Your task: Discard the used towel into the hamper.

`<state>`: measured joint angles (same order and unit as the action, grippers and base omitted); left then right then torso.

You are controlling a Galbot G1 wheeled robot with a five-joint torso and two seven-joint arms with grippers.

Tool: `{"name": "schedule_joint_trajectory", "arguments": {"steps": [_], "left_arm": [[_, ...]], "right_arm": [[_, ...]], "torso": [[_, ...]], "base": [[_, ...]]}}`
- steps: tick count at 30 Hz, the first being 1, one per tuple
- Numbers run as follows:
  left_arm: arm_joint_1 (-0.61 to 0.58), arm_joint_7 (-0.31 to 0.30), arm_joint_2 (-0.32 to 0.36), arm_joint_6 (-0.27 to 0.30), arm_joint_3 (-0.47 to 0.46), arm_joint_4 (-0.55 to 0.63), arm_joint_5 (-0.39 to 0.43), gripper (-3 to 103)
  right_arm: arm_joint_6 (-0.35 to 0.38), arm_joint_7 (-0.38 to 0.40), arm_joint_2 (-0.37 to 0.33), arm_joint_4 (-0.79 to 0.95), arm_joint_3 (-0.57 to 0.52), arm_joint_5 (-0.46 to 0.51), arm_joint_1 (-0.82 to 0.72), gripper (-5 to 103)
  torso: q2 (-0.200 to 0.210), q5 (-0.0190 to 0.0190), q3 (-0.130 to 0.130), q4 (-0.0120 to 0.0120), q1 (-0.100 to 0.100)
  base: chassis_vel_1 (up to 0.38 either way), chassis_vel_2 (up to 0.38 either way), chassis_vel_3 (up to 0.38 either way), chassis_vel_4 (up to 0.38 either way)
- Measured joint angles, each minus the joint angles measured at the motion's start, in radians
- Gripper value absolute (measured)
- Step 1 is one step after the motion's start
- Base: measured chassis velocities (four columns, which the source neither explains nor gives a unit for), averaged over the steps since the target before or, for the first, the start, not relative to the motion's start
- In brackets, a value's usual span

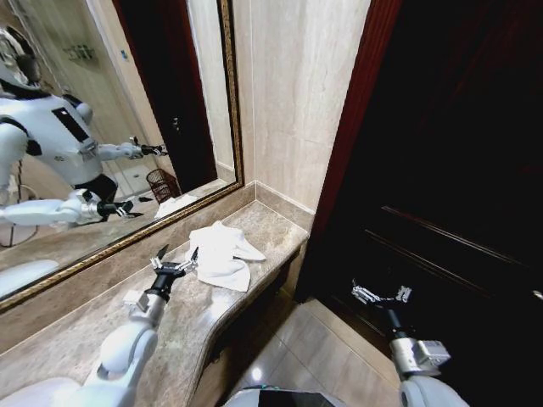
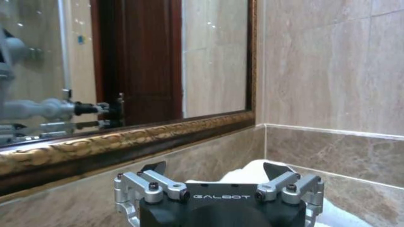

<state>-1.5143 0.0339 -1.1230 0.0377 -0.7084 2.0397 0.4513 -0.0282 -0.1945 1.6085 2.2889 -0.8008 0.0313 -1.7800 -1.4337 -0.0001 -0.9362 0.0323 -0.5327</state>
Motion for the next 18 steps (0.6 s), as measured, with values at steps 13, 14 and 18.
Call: {"name": "schedule_joint_trajectory", "arguments": {"steps": [13,14,18], "left_arm": [[0.187,-0.057,0.065,0.132,0.191,-0.093,0.024,100],[0.211,-0.092,0.066,0.172,0.212,-0.101,0.024,100],[0.255,-0.123,0.073,0.246,0.241,-0.116,0.03,100]], "right_arm": [[-0.026,0.071,0.0,0.036,-0.008,-0.038,-0.01,100],[-0.031,0.089,0.0,0.038,-0.012,-0.035,-0.011,100],[-0.044,0.127,0.0,0.039,-0.017,-0.03,-0.014,100]], "torso": [[0.0,0.0,0.0,0.0001,0.0],[0.0,0.0,0.0,0.0,0.0],[0.0,0.0001,0.0,0.0,0.0]], "base": [[0.0,0.0,0.0,0.0],[0.0,0.0,0.0,0.0],[0.0,0.0,0.0,0.0]]}}
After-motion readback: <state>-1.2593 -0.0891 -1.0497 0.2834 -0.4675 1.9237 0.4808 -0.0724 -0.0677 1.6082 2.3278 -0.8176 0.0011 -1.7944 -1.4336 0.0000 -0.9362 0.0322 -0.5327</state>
